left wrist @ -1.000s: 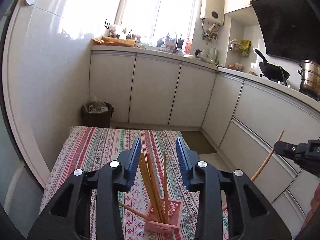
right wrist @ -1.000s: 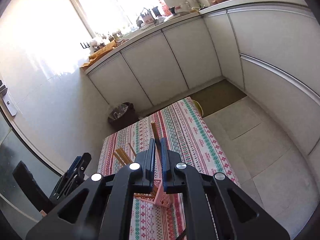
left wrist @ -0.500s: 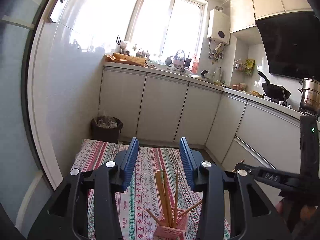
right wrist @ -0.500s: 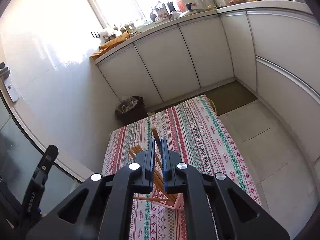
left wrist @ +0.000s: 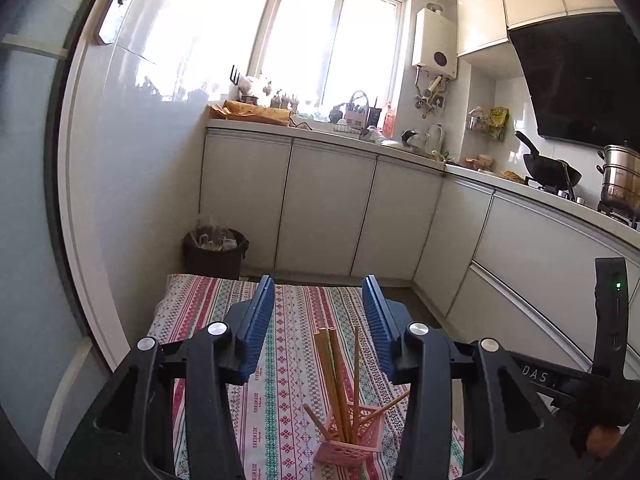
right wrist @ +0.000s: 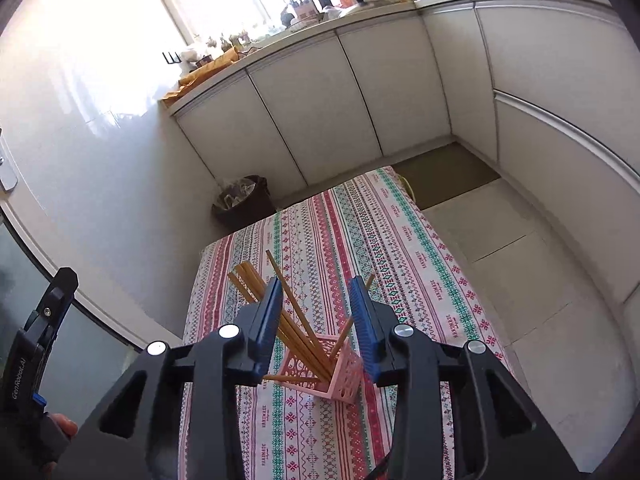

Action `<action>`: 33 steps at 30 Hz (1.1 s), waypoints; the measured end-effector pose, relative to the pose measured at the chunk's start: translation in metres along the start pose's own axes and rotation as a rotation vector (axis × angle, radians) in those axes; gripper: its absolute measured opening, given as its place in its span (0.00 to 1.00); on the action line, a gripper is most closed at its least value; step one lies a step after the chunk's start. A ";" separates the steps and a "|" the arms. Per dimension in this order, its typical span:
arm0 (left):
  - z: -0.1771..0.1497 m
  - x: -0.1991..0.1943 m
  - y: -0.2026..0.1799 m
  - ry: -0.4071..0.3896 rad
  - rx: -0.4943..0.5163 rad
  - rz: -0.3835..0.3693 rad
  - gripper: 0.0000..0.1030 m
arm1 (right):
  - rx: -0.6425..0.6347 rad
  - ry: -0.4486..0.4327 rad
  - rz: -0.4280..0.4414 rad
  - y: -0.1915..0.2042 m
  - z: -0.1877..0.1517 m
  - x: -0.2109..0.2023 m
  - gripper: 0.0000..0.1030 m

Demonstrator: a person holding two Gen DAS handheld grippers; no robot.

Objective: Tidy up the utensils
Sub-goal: 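Carry both chopsticks over the pink basket and open both tools to drop them in, then move the left tool to the black gold-tipped chopsticks and close on one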

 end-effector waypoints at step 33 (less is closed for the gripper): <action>-0.213 0.110 -0.088 0.873 0.288 -0.221 0.74 | -0.141 0.032 -0.541 -0.174 -0.137 -0.002 0.93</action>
Point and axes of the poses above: each gripper's, at about its wrist camera, not at the fingertips, and x roughly the way its jaws point, y to its left, z to its top, the point moved 1 cm from there along x, roughly the way its jaws point, and after that the axes turned 7 degrees about -z, right-handed, at the moved point
